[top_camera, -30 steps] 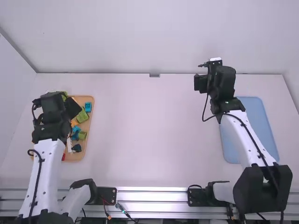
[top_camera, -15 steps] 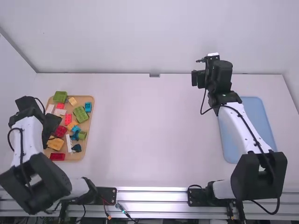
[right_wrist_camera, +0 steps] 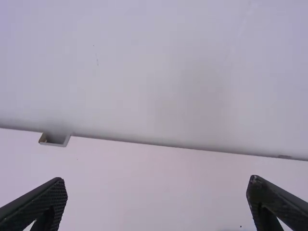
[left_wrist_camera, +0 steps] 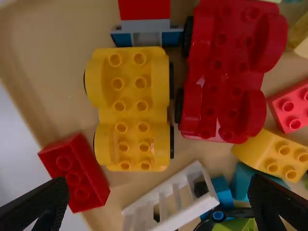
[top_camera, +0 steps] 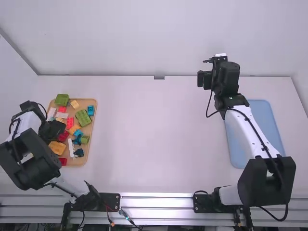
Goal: Assemble lego blocks to make yellow taxi
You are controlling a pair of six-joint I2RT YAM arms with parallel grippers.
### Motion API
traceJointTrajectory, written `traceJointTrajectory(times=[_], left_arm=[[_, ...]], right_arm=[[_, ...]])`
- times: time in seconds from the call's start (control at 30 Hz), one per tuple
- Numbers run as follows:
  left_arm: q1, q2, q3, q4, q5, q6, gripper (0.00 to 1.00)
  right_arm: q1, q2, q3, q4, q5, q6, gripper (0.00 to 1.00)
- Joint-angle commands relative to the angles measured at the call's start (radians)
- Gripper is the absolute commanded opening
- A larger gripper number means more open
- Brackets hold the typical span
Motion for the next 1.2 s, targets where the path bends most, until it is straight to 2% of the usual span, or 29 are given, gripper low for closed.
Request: traceJointTrajectory(times=[0.0,0.23,0.33,0.57,0.67,0.83,1.17], left_arm=[[0.001,0.001,-0.021,0.011,0.003,0.065,1.00],[0.001,0.006,-0.051,0.017,0.002,0.081,0.97],[0.004,0.009,-0.067,0.013,-0.069,0.032,0.89],[0.053,0.009,-0.100,0.036,-0.072,0.043,0.80],[0.069,0.009,-0.119,0.054,-0.072,0.045,0.80],[0.077,0.009,-0.171,0.159,0.053,0.160,0.76],[0.079,0.009,-0.228,0.231,0.027,0.194,0.75]], right_arm=[[0.005,0.009,0.039,0.006,0.005,0.014,0.99],[0.005,0.009,0.039,0.005,0.005,0.029,0.99],[0.005,0.009,0.039,0.006,0.005,0.028,0.99],[0.006,0.009,0.039,0.006,0.005,0.029,0.99],[0.006,0.009,0.039,0.006,0.005,0.029,0.99],[0.006,0.009,0.039,0.006,-0.011,0.029,0.99],[0.006,0.009,0.039,0.006,-0.028,0.029,0.99]])
